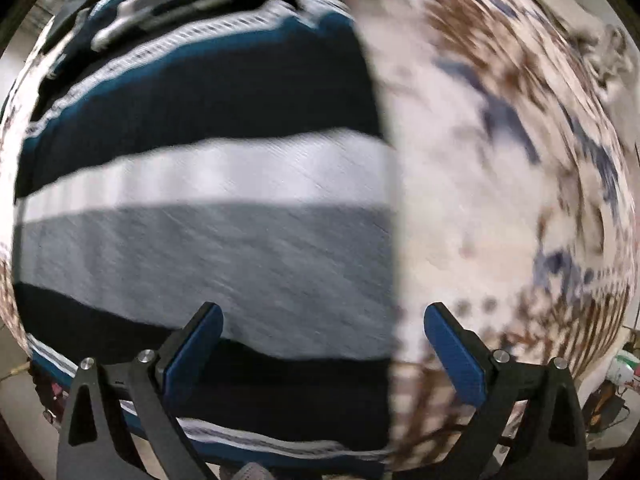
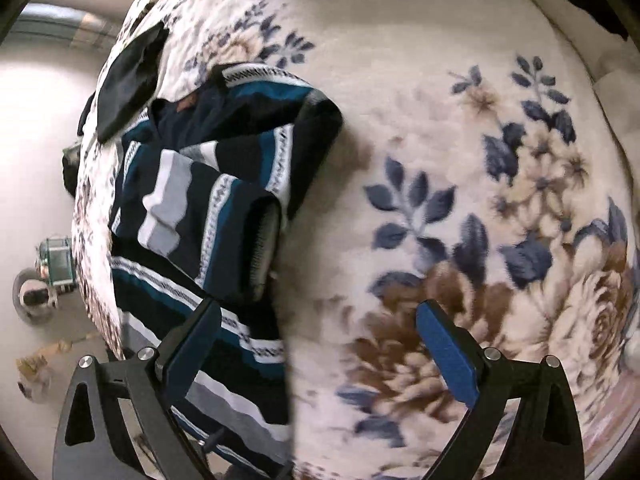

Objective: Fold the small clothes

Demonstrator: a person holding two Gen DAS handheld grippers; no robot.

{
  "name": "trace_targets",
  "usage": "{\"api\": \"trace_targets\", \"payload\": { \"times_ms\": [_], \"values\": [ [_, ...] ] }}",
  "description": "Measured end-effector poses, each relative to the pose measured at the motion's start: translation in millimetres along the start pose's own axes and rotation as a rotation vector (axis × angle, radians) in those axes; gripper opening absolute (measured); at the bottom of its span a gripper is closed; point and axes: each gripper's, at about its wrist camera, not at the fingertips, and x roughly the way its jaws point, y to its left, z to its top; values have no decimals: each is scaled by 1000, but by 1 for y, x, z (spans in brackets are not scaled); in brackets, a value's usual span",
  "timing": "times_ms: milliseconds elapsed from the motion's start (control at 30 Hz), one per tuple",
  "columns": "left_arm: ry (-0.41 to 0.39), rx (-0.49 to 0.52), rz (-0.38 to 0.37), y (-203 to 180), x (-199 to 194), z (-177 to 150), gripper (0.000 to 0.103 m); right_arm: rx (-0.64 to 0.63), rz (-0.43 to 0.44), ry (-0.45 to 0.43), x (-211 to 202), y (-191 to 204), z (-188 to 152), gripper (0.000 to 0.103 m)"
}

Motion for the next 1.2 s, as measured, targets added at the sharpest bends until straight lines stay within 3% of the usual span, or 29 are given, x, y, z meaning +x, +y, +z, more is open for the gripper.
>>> {"api": "trace_targets", "payload": {
  "times_ms": [167,400,467,500,567,633,733,800,833,867,900,967,1200],
  "values": [
    [3,16,68,-25,19,-7,103,2,49,44,22,-17,-1,100],
    [-52,-73,54,-4,15,-7,99,38,207,51,56,-10,20,100],
    [-65,-79,52,4,16,-7,72,43,244,51,69,-3,31,100],
    [-77,-73,54,8,14,-10,64,43,256,54,74,-1,35,100],
    [-107,-51,55,16,7,-15,33,37,270,75,94,7,46,100],
    [-124,-51,51,24,3,-20,14,30,252,98,111,12,54,100],
    [-146,-66,32,37,-10,-30,8,70,281,74,118,10,63,101],
    [-166,-71,28,48,-21,-37,8,104,337,30,113,10,66,93],
    [-179,-70,26,51,-28,-40,8,112,357,16,111,11,68,70],
    [-185,-70,22,56,-35,-40,8,120,368,13,111,13,69,38],
    [-195,-74,21,59,-42,-45,8,124,353,14,110,15,71,30],
    [-210,-84,16,62,-53,-46,7,112,320,-3,107,23,73,19],
    [-269,-190,6,107,-102,-58,7,102,245,-38,71,75,75,16]
  ]
}}
